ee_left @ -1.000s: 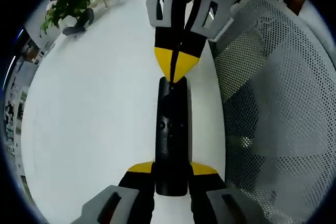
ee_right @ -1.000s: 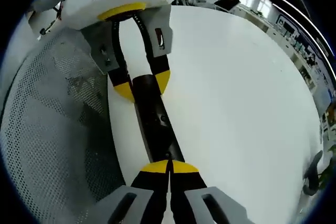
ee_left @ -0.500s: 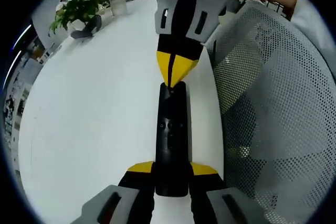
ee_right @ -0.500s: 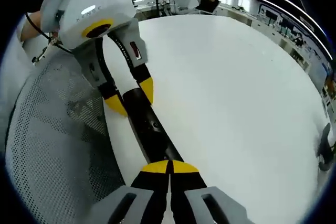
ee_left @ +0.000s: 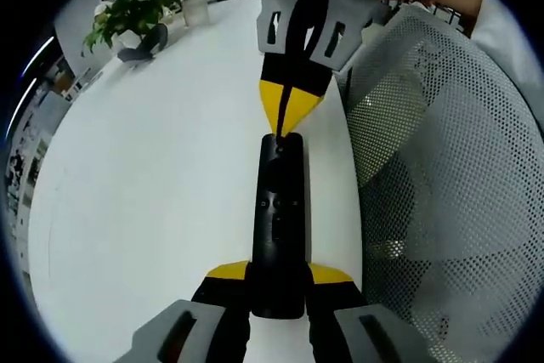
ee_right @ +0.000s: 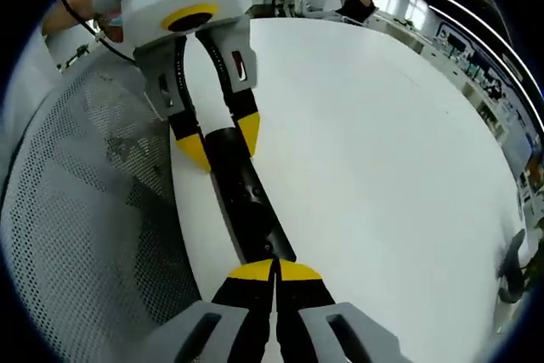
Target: Press the specified remote control buttons in sequence, fully releasing each button before pressing the next.
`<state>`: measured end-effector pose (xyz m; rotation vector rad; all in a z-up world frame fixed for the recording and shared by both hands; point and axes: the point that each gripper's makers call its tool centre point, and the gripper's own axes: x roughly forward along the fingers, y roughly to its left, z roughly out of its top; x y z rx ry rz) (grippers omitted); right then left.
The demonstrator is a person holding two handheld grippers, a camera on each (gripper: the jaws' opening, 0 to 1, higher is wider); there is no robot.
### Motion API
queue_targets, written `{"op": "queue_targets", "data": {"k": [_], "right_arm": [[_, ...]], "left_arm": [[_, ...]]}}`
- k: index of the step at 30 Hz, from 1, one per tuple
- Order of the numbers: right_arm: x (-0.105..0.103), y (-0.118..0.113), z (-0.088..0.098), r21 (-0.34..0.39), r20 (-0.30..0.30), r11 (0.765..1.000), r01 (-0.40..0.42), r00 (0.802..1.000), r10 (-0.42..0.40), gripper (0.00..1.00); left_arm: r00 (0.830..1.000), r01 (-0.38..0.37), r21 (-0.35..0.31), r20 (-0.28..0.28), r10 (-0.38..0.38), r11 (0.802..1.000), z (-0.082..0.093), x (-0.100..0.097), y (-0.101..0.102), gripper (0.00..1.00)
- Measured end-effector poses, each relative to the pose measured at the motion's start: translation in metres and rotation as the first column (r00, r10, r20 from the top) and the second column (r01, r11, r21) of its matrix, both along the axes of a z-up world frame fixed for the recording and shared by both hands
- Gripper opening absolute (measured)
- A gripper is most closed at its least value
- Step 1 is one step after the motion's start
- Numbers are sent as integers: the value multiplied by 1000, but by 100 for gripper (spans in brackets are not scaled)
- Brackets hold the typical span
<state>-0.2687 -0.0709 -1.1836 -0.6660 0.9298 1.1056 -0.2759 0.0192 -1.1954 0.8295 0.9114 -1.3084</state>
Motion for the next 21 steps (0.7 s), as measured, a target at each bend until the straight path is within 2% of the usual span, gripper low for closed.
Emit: {"op": "queue_targets", "data": {"k": [3,5,6,7,9,15,16,18,21], "right_arm": [[0,1,0,-14,16,999,-34,999,35,0],[0,2,-1,-54,41,993,-105,993,107,0],[-1,2,-1,-78,57,986,-147,987,151,0],[-1,3,-1,-116,88,971,-210,971,221,0],[-1,5,-2,-162,114,954,-254,955,274,0],[0,5,-3,-165,147,958,-234,955,259,0],[1,4,-3,-144,157,965,-218,958,240,0],[1,5,-2,-77,142,986,-148,977,157,0],[3,5,0,-2,110,996,-89,990,88,0]], "left_arm": [[1000,2,-2,0,-2,1000,0,0,0,22],[1000,1,-3,-2,-1,1000,0,0,0,22],[1000,1,-2,-2,-1,1000,0,0,0,22],[1000,1,-1,-2,-1,1000,0,0,0,22],[1000,1,0,-2,-1,1000,0,0,0,22],[1000,5,2,-3,-5,1000,0,0,0,22],[1000,7,2,-3,-7,1000,0,0,0,22],[1000,6,3,-3,-6,1000,0,0,0,22],[1000,3,7,-3,-3,1000,0,0,0,22]]}}
